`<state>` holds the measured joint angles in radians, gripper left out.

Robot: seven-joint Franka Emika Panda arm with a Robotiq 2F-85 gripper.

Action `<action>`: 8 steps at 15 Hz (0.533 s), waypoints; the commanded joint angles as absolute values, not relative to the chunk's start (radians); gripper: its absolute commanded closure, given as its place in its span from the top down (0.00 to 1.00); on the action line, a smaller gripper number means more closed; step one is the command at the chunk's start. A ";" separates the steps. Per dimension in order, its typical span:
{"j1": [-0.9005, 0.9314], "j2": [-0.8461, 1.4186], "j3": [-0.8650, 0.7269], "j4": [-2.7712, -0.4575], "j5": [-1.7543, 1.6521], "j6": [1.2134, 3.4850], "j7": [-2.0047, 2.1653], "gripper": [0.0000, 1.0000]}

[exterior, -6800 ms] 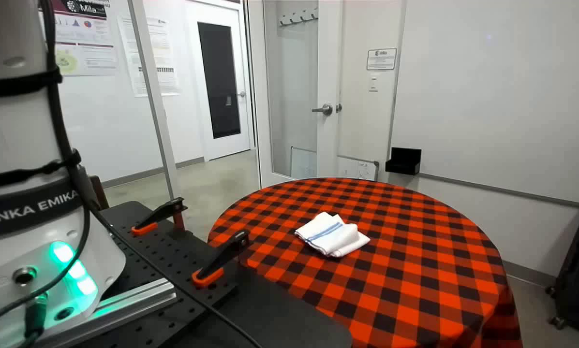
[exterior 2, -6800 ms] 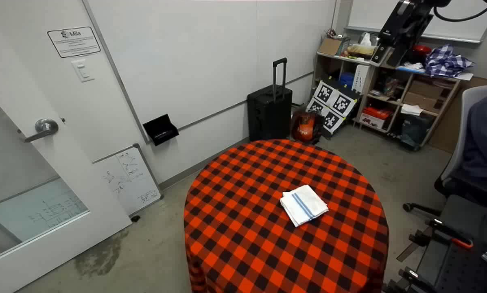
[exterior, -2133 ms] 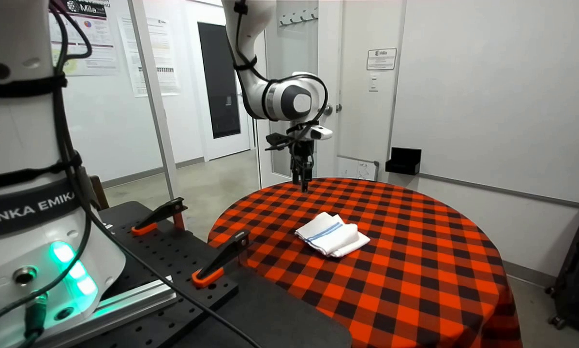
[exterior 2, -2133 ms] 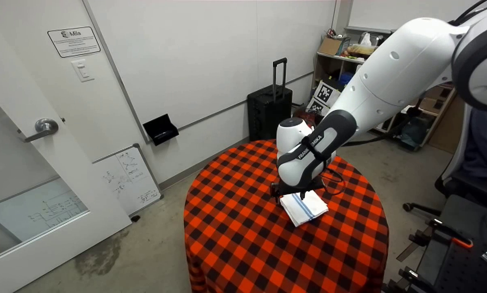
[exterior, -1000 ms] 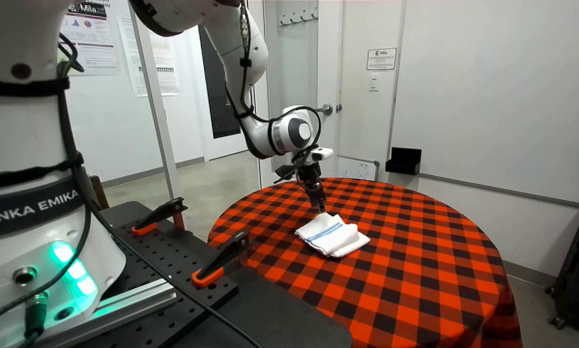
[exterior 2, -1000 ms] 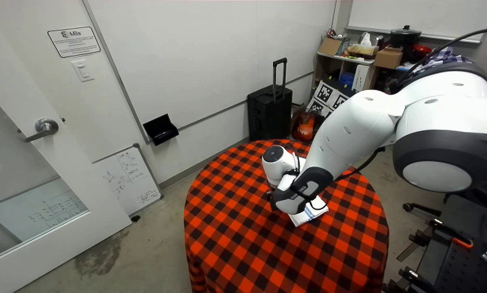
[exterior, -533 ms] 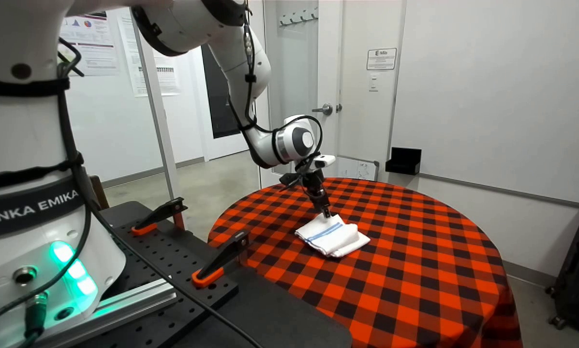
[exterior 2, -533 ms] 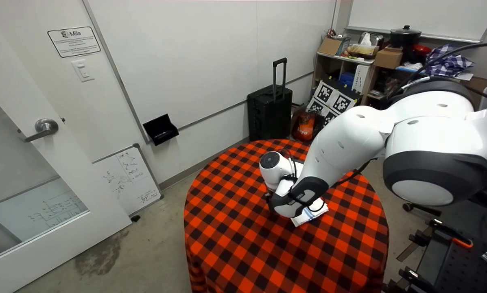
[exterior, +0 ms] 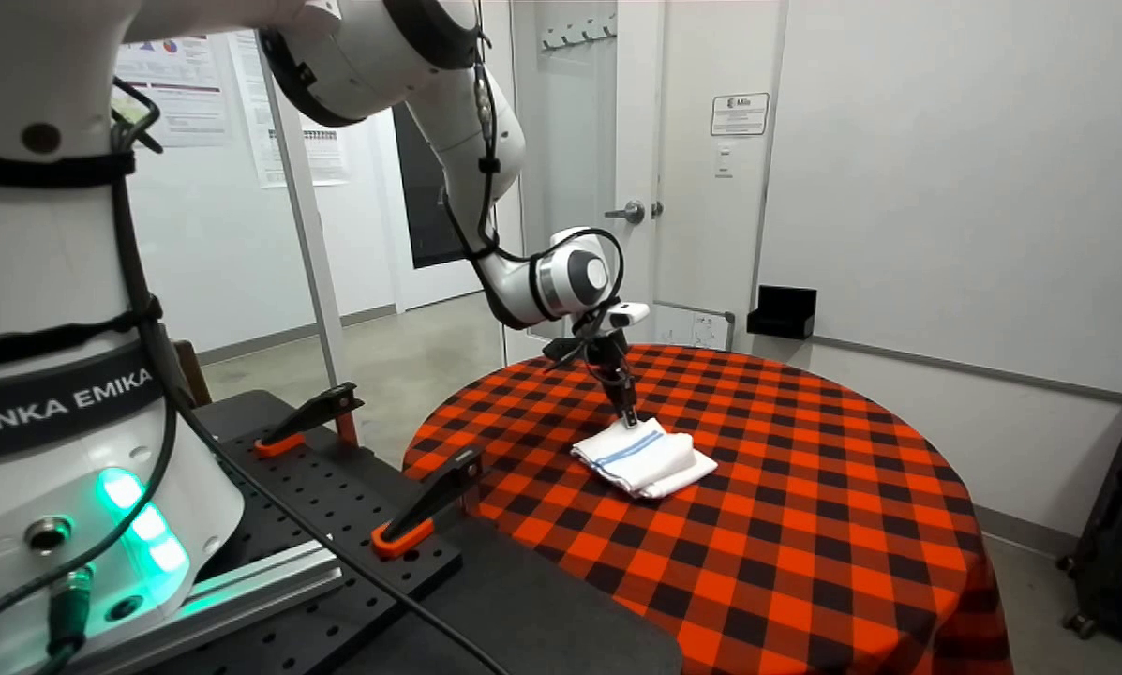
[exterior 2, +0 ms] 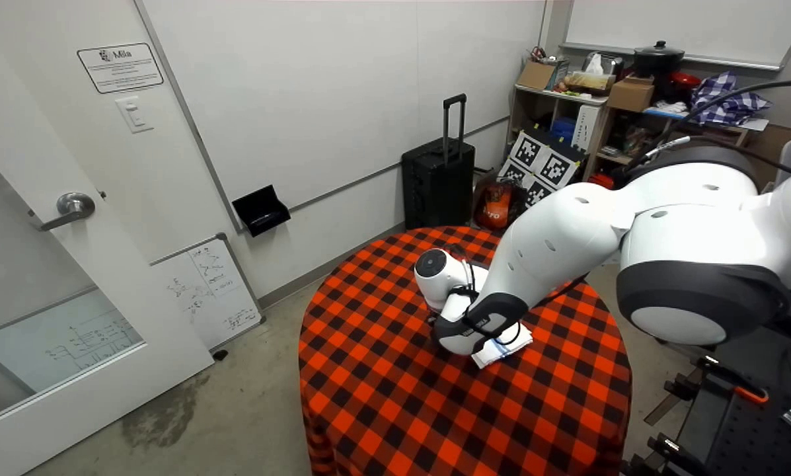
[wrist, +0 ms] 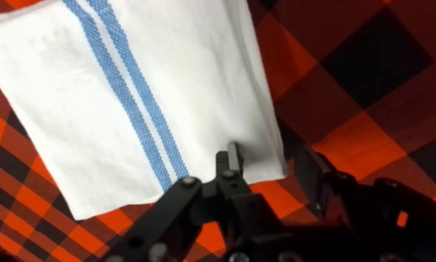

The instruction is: Straighten out the towel

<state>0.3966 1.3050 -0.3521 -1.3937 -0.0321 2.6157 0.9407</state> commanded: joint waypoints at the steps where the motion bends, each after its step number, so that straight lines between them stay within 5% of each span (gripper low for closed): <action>1: 0.403 1.331 -0.370 -1.352 -0.063 2.594 0.991 0.12; 3: 0.403 1.326 -0.373 -1.356 -0.068 2.597 1.001 0.00; 8: 0.394 1.288 -0.356 -1.383 -0.069 2.607 0.990 0.01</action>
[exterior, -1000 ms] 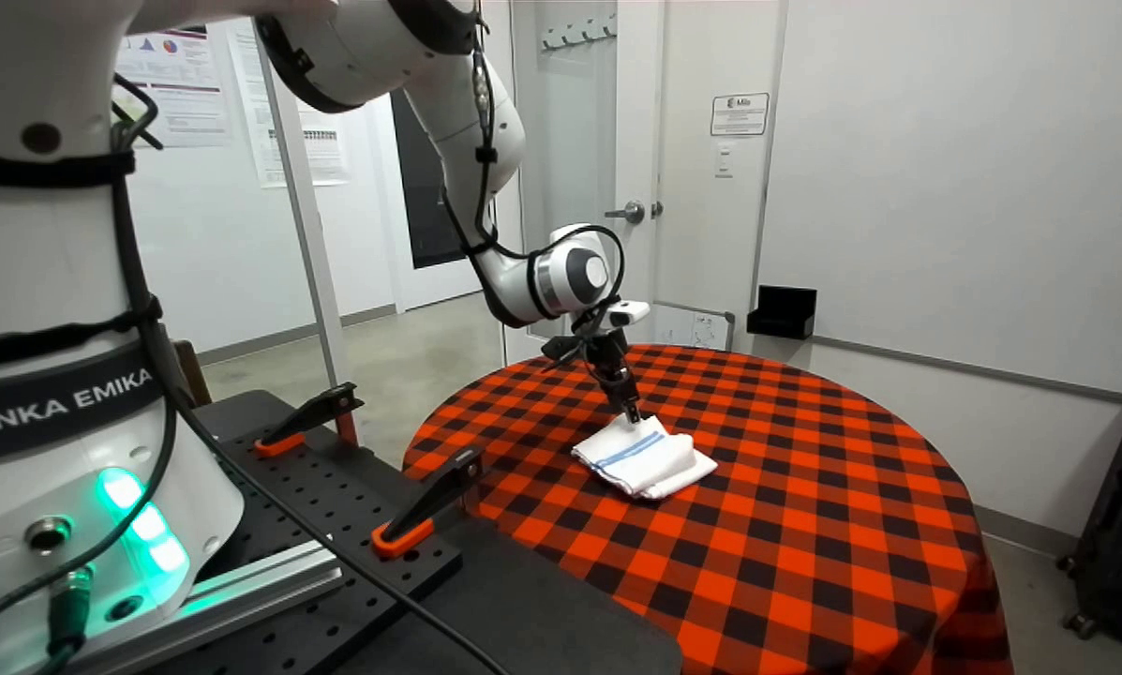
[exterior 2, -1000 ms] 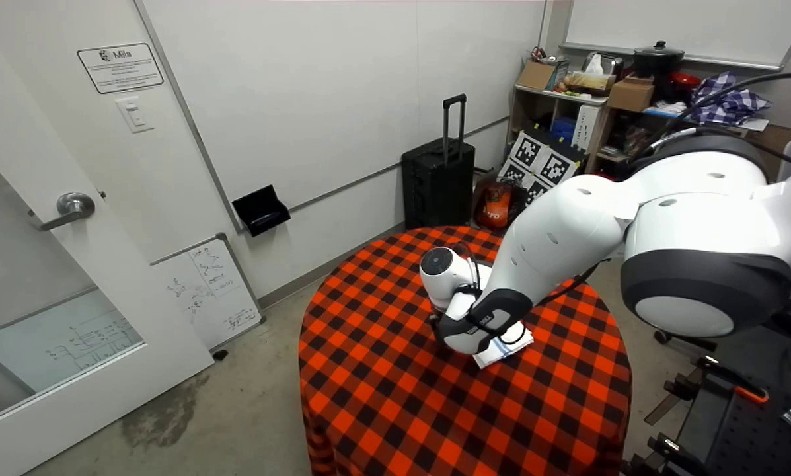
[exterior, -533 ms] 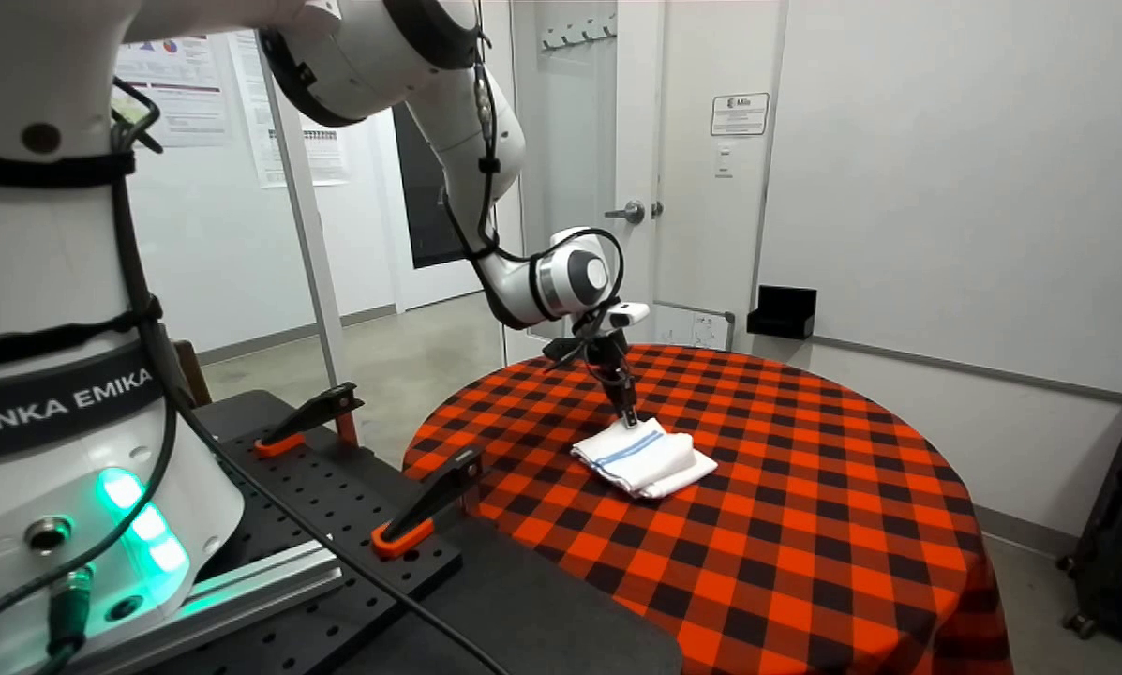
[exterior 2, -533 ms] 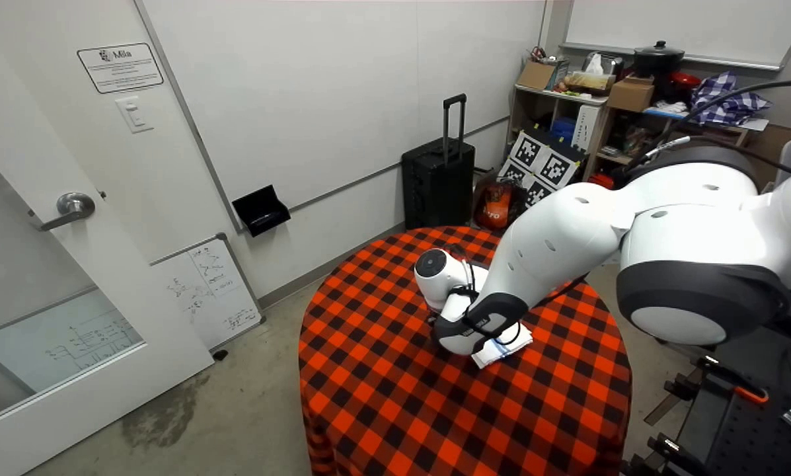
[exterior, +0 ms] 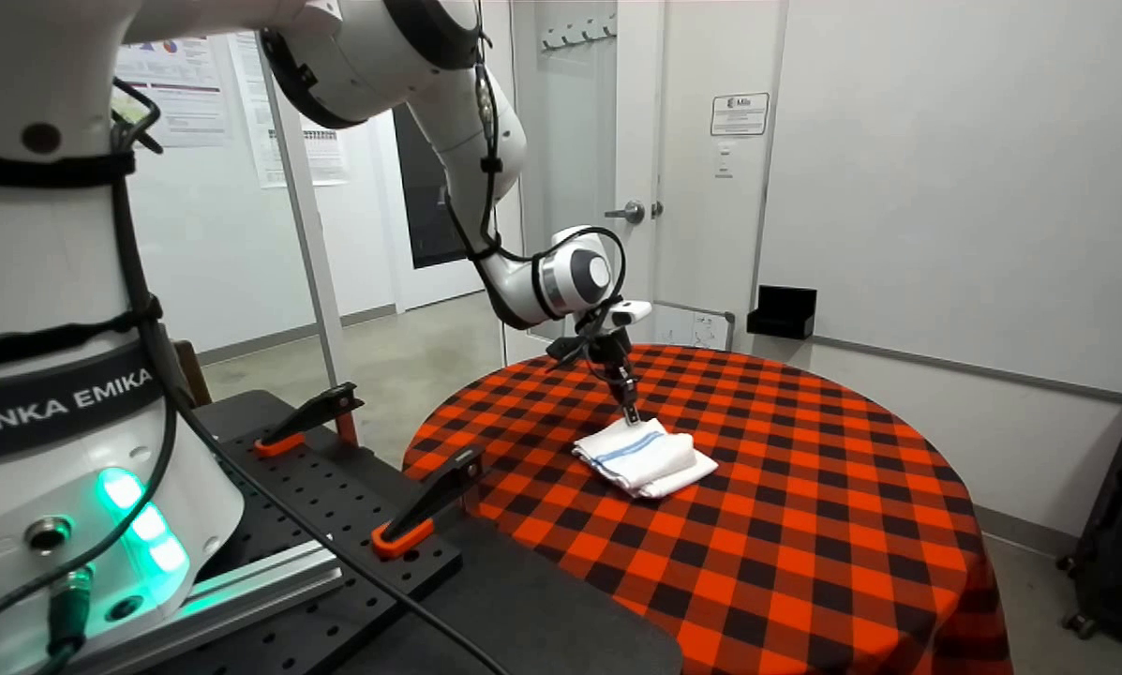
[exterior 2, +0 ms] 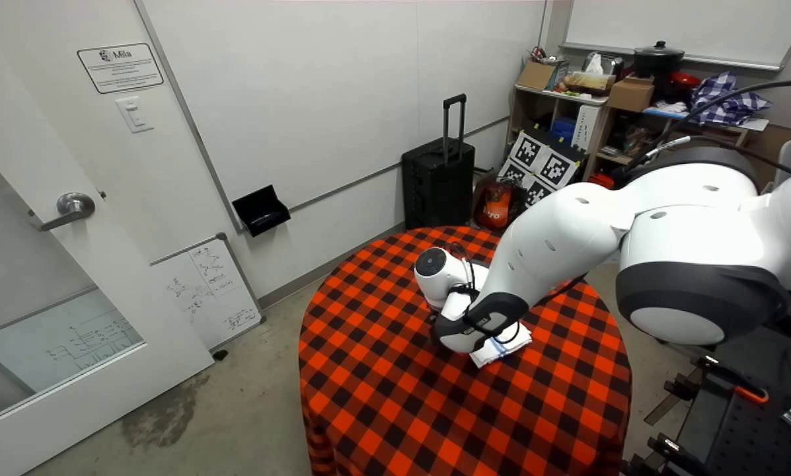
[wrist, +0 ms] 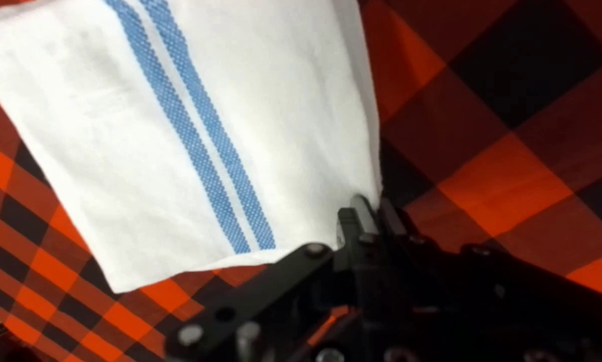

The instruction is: Straighten out the towel

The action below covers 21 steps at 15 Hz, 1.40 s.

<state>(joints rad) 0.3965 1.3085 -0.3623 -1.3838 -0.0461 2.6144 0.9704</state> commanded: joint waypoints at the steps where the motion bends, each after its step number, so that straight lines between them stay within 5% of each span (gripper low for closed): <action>1: 0.391 1.274 -0.350 -1.394 -0.067 2.612 0.983 0.01; 21: 0.010 0.806 0.121 -1.629 0.197 2.542 0.256 0.01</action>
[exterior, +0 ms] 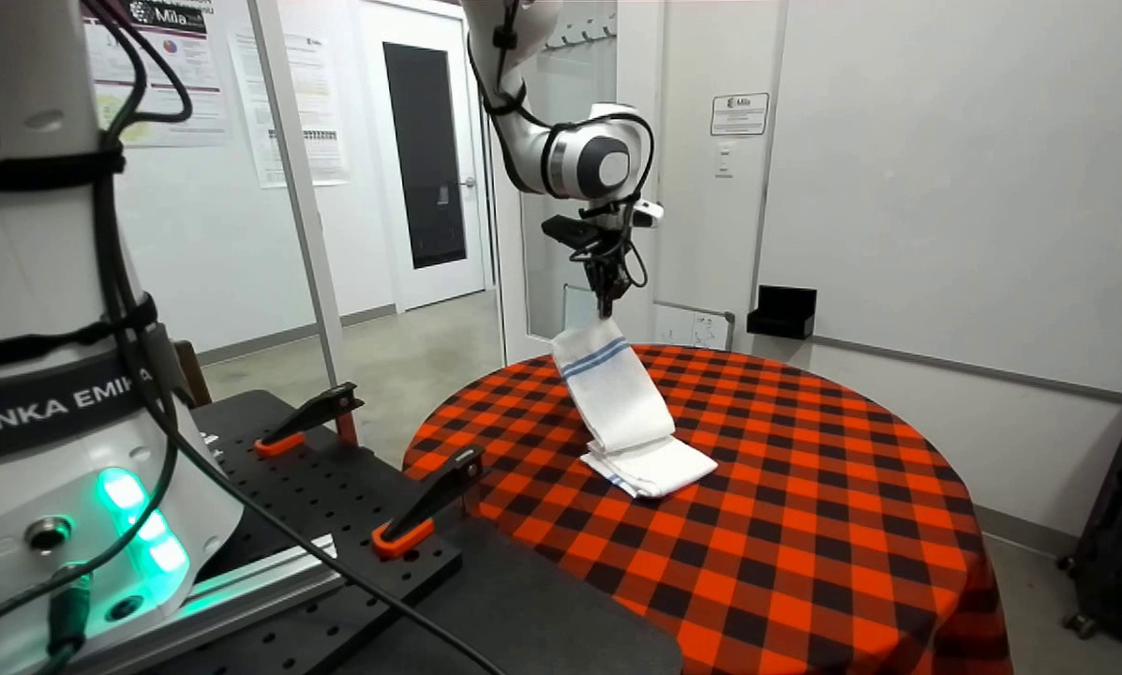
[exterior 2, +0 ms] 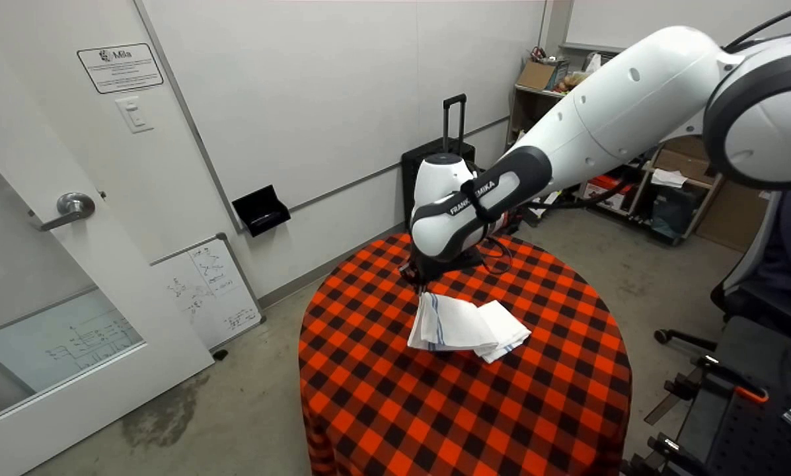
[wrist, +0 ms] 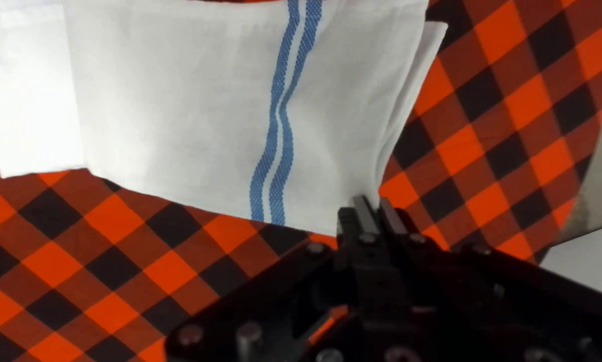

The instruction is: Straighten out the towel

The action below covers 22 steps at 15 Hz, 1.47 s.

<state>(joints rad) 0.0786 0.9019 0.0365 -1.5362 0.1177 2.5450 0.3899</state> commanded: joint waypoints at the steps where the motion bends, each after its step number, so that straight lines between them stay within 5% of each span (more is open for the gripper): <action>1: -0.007 0.788 0.146 -1.634 0.225 2.533 0.221 0.01; 22: -0.083 0.444 0.313 -1.732 0.621 2.437 -0.115 0.01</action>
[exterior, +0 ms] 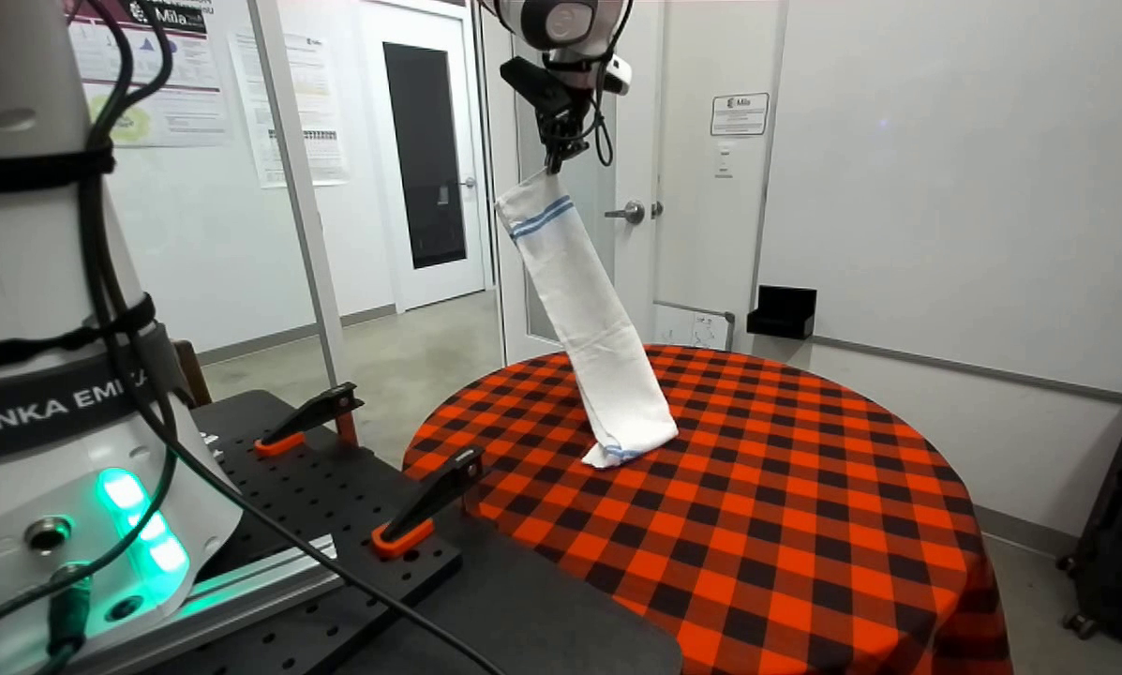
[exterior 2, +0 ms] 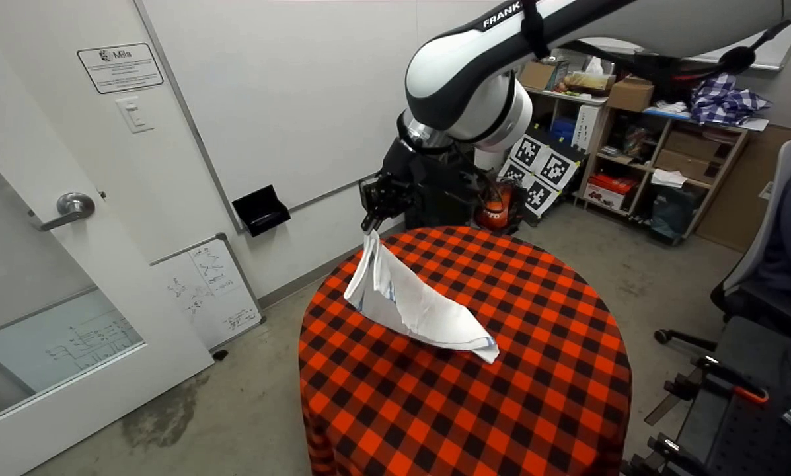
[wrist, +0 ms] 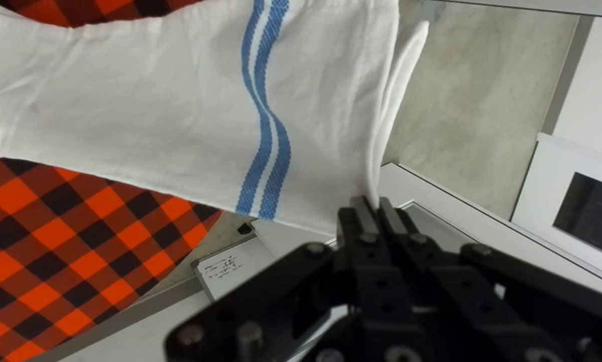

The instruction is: Straighten out the towel

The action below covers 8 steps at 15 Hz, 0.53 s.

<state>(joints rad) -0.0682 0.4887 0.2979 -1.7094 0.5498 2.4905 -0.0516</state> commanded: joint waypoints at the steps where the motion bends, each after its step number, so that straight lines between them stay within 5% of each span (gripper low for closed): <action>1: -0.079 0.434 0.309 -1.732 0.640 2.423 -0.128 0.01; 8: -0.039 0.356 0.280 -1.716 0.717 2.309 -0.174 0.01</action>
<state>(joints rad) -0.0619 0.3986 0.3003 -1.7113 0.6775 2.3627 -0.1438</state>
